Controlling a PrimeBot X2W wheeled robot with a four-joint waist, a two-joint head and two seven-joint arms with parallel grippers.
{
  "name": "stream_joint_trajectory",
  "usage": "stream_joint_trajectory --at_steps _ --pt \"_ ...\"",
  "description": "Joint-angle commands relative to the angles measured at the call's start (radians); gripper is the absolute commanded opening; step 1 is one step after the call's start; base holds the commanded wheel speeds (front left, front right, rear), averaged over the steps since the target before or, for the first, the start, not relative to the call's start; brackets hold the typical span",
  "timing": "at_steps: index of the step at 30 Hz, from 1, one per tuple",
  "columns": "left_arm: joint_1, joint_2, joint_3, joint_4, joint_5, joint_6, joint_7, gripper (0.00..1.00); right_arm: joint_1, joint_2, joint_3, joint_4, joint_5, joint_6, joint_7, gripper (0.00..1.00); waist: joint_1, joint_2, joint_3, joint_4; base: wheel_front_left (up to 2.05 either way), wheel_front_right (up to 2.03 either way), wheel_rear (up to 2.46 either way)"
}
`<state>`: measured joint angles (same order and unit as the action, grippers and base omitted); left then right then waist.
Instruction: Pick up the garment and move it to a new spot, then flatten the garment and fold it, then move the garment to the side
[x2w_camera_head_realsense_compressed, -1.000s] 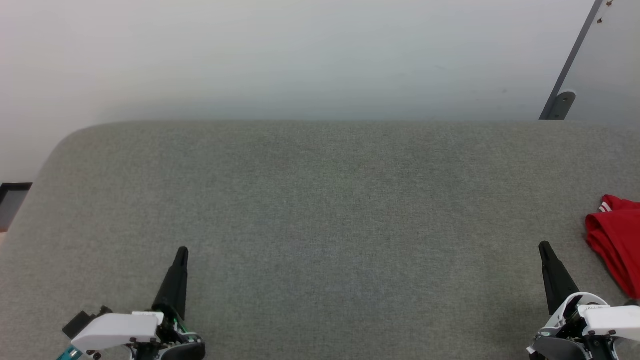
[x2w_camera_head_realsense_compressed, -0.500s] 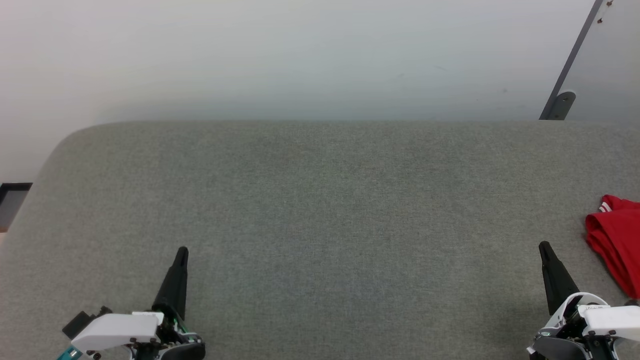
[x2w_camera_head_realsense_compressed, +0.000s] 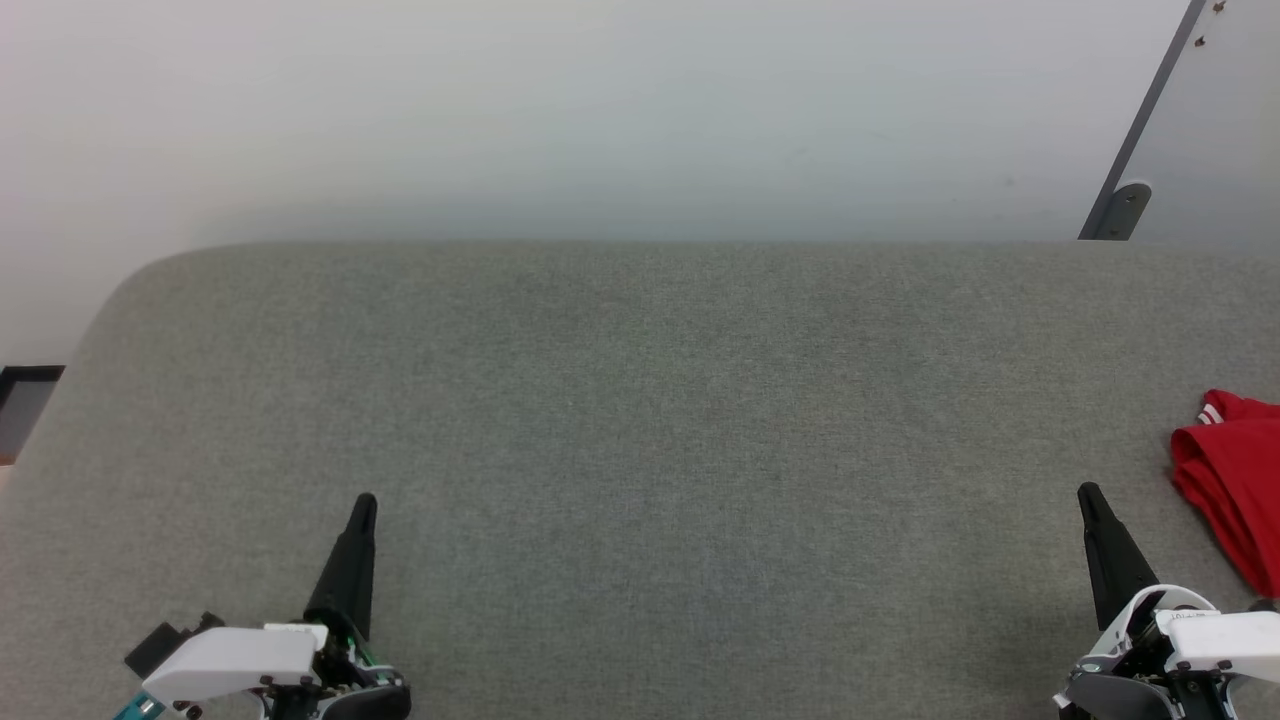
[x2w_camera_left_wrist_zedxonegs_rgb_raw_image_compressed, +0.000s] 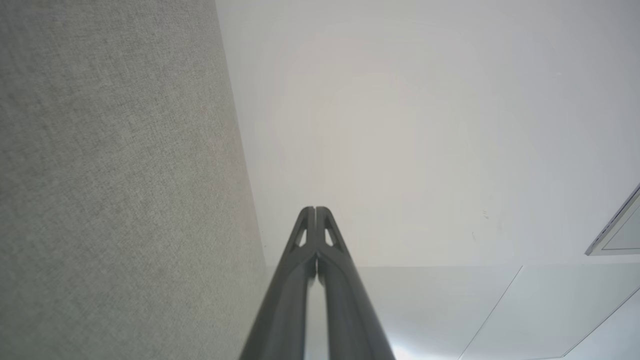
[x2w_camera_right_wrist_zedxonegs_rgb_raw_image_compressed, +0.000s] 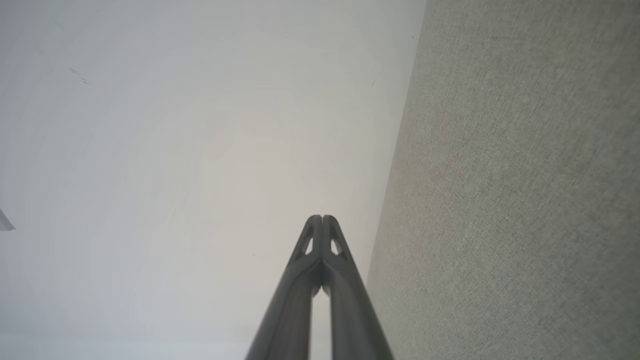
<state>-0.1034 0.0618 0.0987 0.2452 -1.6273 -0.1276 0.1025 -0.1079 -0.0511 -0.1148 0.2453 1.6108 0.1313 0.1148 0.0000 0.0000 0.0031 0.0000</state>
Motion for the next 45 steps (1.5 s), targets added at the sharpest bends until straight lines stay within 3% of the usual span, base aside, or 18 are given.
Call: stream_joint_trajectory --at_steps 1,45 --pt "-0.010 -0.002 0.002 0.001 0.004 -0.006 0.003 0.00 -0.003 0.004 0.000 0.000 0.004 -0.001 0.002 0.00 0.0000 0.0000 0.000 0.000 0.00 0.00 0.00" --pt "-0.011 -0.007 0.009 0.002 0.010 -0.006 0.010 0.00 -0.003 0.004 0.001 0.000 0.004 -0.001 0.002 0.00 0.0000 0.0000 0.000 0.000 0.00 0.00 0.00"
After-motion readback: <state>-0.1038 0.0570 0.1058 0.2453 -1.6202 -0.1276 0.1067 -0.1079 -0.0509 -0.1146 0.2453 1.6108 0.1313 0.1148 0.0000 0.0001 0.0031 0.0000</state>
